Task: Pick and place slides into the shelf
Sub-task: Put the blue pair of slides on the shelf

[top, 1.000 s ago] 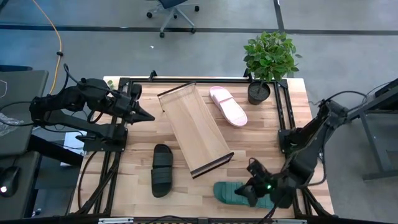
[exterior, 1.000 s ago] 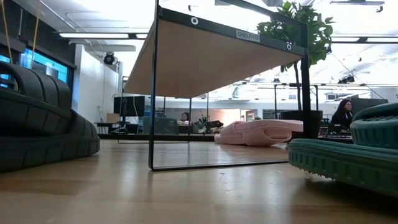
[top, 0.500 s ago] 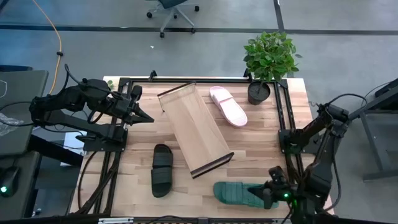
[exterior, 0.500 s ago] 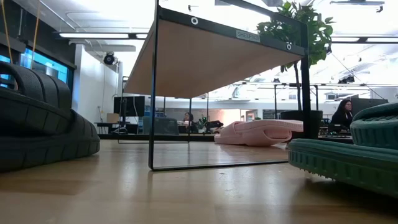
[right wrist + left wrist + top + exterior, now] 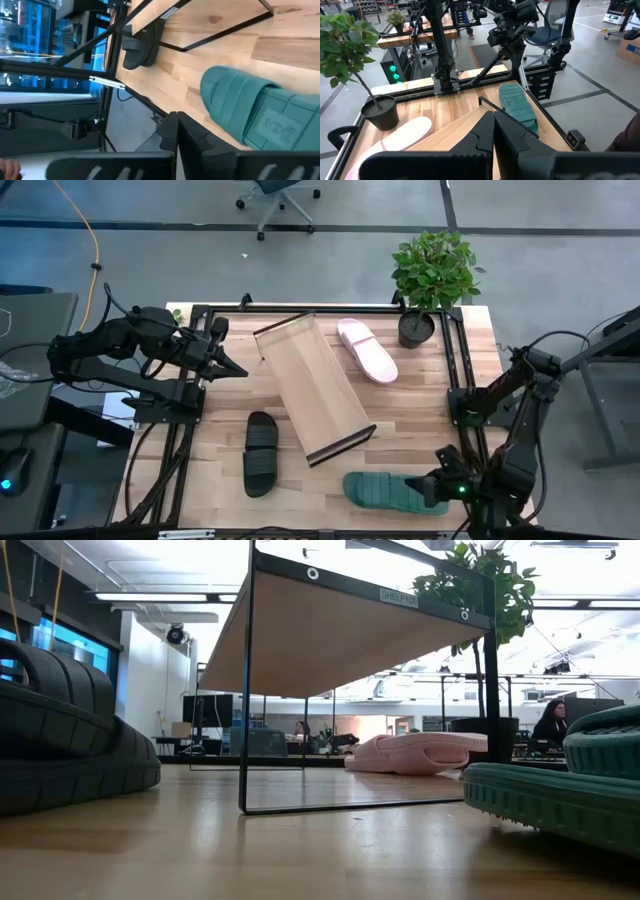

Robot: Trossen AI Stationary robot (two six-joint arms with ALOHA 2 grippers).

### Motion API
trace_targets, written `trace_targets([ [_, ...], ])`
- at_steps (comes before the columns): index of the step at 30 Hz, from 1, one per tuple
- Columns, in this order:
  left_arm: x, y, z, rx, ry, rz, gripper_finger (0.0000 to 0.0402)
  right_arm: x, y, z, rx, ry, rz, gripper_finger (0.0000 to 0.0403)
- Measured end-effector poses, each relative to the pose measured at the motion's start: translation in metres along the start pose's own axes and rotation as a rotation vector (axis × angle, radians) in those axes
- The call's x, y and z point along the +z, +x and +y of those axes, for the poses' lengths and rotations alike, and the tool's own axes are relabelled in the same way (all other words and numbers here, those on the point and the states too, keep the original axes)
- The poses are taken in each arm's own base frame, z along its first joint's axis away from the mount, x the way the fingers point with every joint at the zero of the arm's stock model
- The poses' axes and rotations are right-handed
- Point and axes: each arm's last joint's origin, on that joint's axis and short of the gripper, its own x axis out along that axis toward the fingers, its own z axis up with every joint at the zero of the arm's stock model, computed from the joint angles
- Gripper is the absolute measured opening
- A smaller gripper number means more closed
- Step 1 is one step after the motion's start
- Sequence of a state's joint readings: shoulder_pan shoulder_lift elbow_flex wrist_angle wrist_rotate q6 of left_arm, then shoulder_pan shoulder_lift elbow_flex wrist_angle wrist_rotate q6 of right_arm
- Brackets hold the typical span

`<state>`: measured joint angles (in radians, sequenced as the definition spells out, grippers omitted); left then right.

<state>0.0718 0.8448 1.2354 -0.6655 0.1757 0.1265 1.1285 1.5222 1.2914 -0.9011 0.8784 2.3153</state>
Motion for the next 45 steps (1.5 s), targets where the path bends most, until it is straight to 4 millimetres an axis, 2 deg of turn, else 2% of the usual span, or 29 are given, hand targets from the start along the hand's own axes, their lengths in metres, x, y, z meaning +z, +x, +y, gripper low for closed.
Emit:
trace_targets([
  [7,-0.001,0.000,0.000,-0.002,-0.003,0.015,0.0001,-0.006,0.019,-0.017,0.021,0.046,0.007,0.0000],
  [22,-0.003,0.000,0.000,-0.004,-0.005,0.027,0.0001,-0.016,0.043,-0.050,0.060,0.156,0.088,0.0000],
  [27,-0.003,0.000,0.000,-0.004,-0.006,0.030,0.0001,-0.014,0.050,-0.052,0.010,0.173,0.139,0.0011],
  [36,-0.005,0.000,-0.001,-0.007,-0.009,0.049,0.0001,-0.005,0.065,-0.047,-0.082,0.184,0.190,0.0071],
  [45,-0.006,0.000,-0.001,-0.008,-0.008,0.058,0.0001,-0.002,0.070,-0.046,-0.115,0.155,0.208,0.0078],
])
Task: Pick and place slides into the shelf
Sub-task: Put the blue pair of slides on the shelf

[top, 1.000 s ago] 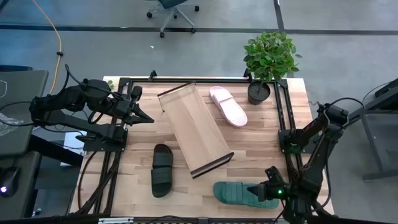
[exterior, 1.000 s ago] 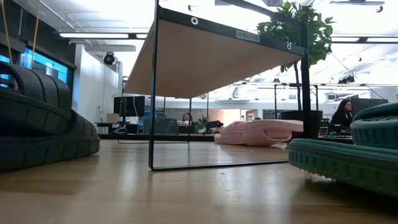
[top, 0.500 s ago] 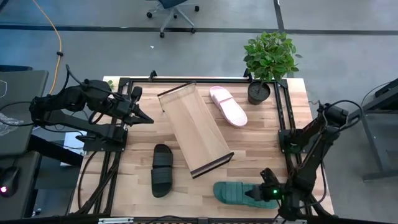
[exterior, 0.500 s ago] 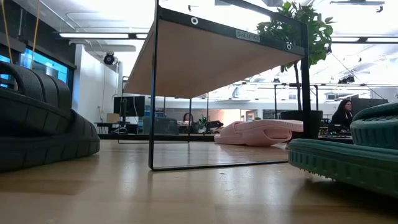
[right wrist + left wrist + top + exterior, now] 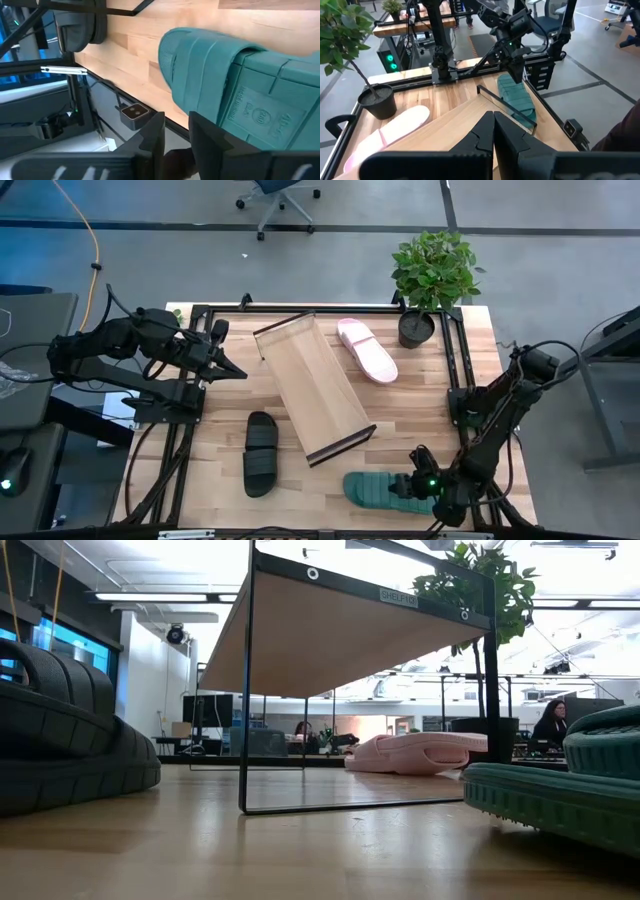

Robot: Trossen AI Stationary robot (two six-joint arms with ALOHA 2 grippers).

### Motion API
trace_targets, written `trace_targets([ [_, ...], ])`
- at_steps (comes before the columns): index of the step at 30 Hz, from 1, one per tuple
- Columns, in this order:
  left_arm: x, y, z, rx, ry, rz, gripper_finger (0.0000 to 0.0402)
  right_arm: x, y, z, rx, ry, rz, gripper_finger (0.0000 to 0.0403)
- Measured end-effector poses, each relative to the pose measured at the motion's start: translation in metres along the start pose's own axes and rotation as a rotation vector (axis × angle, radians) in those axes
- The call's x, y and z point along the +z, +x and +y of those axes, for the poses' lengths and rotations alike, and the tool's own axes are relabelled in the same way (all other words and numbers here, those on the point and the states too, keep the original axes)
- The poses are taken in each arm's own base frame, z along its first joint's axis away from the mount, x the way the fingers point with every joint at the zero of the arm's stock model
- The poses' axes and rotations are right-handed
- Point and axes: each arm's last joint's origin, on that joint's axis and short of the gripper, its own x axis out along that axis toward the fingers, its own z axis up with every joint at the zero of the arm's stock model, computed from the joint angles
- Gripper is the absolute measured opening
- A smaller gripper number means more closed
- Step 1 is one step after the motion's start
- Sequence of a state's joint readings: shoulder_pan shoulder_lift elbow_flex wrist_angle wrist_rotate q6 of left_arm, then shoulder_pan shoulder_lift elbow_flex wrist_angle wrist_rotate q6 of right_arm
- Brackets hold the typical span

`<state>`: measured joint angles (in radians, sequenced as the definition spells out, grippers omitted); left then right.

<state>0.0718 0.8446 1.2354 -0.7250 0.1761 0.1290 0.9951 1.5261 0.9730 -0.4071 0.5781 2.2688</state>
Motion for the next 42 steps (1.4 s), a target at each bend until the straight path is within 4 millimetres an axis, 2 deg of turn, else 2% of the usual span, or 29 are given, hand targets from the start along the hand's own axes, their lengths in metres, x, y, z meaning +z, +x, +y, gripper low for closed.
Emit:
trace_targets([
  [10,-0.002,0.000,0.000,-0.003,0.001,0.025,0.0001,0.001,0.001,-0.001,-0.034,0.023,0.016,0.0079],
  [15,-0.004,0.000,0.000,-0.005,-0.001,0.035,0.0001,0.002,0.012,-0.003,-0.095,0.031,0.041,0.0079],
  [24,-0.004,0.000,-0.001,-0.006,-0.002,0.039,0.0001,-0.006,0.032,-0.008,-0.091,0.049,0.049,0.0079],
  [42,-0.004,0.000,-0.001,-0.024,-0.004,0.039,0.0001,-0.005,0.034,-0.013,-0.156,0.031,0.058,0.0079],
])
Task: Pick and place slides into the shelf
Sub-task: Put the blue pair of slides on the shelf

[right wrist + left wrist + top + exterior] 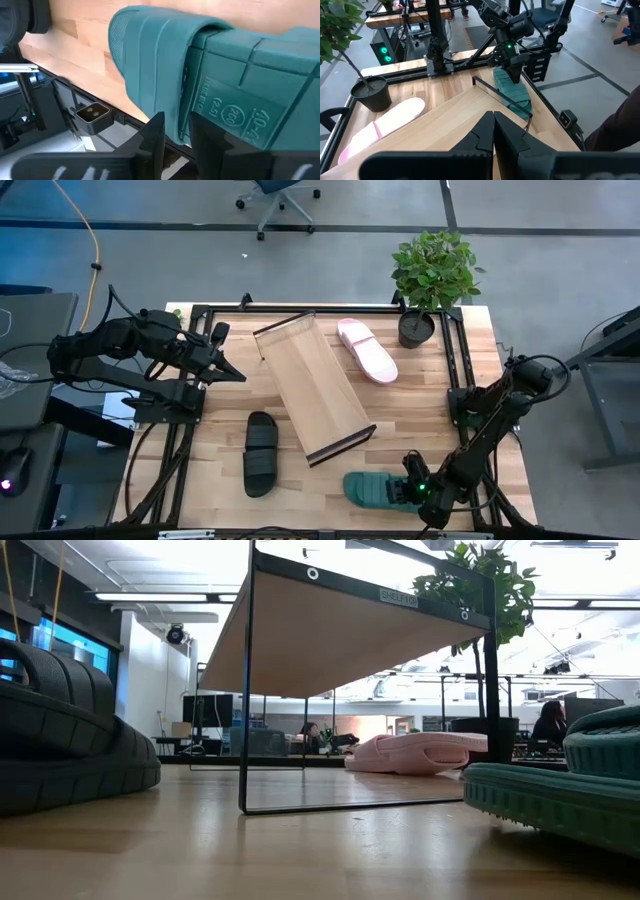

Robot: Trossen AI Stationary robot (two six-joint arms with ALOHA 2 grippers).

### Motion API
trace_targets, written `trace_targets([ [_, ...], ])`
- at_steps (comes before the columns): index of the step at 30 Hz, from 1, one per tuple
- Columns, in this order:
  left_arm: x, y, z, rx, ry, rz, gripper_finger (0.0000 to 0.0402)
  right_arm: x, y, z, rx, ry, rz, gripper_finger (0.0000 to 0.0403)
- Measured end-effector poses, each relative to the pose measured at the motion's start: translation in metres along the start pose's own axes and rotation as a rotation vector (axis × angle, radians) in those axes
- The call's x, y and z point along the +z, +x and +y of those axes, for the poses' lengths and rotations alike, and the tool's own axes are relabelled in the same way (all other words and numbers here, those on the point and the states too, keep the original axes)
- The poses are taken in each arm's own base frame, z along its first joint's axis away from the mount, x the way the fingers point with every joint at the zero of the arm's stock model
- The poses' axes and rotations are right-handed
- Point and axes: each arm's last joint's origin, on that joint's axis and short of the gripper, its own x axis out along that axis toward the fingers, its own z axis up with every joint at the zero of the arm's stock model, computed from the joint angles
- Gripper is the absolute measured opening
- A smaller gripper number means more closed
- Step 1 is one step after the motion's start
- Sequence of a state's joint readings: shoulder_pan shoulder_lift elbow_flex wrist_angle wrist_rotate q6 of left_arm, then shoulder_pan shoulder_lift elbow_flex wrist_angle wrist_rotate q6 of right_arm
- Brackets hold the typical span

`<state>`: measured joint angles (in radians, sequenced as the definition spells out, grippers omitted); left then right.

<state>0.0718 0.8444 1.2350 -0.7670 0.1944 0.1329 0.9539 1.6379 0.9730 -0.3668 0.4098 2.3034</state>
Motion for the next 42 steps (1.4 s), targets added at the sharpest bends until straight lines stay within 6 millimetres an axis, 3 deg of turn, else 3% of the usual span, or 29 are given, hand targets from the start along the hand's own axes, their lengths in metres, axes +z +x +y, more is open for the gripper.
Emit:
trace_targets([
  [13,0.000,0.000,0.000,0.000,0.000,0.000,0.0001,0.002,0.001,0.001,0.001,-0.001,-0.014,0.0079],
  [23,0.000,0.000,-0.001,-0.023,0.000,-0.004,0.0001,-0.003,0.021,0.003,0.091,0.029,-0.049,0.0079],
  [42,0.000,0.000,-0.001,-0.025,0.001,-0.004,0.0001,0.003,0.024,0.010,0.139,0.044,-0.091,0.0079],
])
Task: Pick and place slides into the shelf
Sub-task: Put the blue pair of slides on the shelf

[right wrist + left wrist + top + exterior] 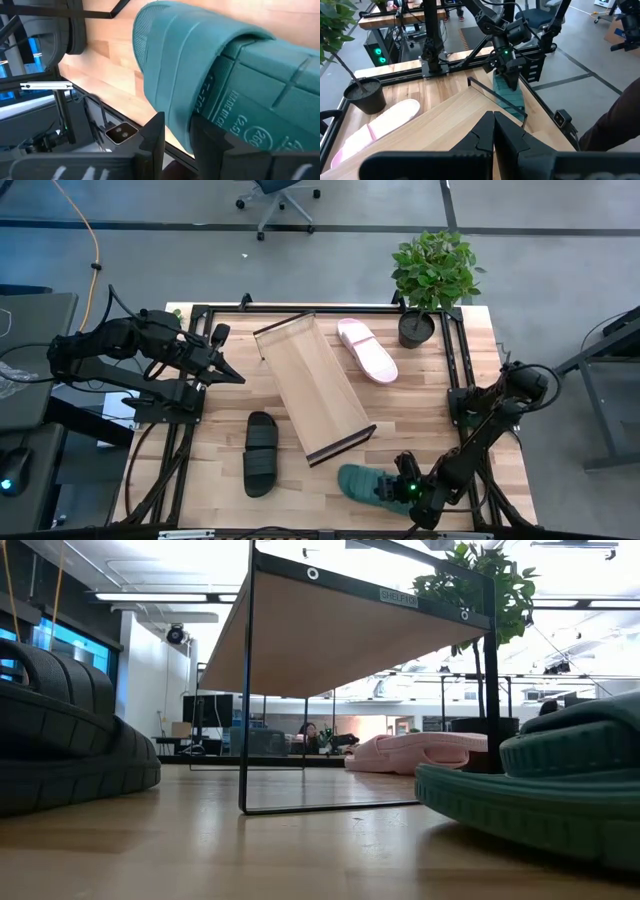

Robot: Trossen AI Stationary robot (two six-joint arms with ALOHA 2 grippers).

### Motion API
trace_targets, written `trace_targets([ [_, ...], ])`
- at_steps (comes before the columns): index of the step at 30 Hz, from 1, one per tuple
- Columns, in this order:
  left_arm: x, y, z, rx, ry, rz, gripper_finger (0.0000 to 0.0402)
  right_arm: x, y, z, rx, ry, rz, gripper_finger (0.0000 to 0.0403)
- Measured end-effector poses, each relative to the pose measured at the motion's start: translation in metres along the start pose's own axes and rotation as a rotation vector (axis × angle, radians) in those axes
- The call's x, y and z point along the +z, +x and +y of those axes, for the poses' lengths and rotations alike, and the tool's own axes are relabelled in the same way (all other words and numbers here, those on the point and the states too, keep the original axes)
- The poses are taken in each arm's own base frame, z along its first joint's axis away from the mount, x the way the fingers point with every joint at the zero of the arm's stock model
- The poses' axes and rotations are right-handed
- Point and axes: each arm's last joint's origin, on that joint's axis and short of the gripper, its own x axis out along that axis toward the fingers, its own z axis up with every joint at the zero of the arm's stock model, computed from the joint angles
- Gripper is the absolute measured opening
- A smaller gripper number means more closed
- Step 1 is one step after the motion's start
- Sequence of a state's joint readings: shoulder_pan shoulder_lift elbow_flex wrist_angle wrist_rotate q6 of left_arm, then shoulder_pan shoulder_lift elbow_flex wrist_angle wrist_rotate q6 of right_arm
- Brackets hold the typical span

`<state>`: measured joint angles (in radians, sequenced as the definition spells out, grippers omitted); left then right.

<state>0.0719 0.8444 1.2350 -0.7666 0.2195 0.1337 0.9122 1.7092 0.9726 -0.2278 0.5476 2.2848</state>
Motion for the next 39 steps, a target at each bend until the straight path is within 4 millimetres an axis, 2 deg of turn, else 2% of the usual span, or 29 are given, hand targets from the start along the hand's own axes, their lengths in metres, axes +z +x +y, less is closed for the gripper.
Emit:
trace_targets([
  [12,0.000,0.000,0.000,0.000,0.002,0.001,0.0001,0.004,0.009,0.000,-0.015,0.004,-0.024,0.0072],
  [23,-0.001,0.000,0.000,0.000,0.014,0.013,0.0001,0.003,0.011,-0.001,-0.008,0.000,-0.021,0.0005],
  [39,-0.001,0.000,0.000,0.000,0.015,0.014,0.0001,0.002,0.011,0.000,0.000,-0.001,-0.014,0.0001],
])
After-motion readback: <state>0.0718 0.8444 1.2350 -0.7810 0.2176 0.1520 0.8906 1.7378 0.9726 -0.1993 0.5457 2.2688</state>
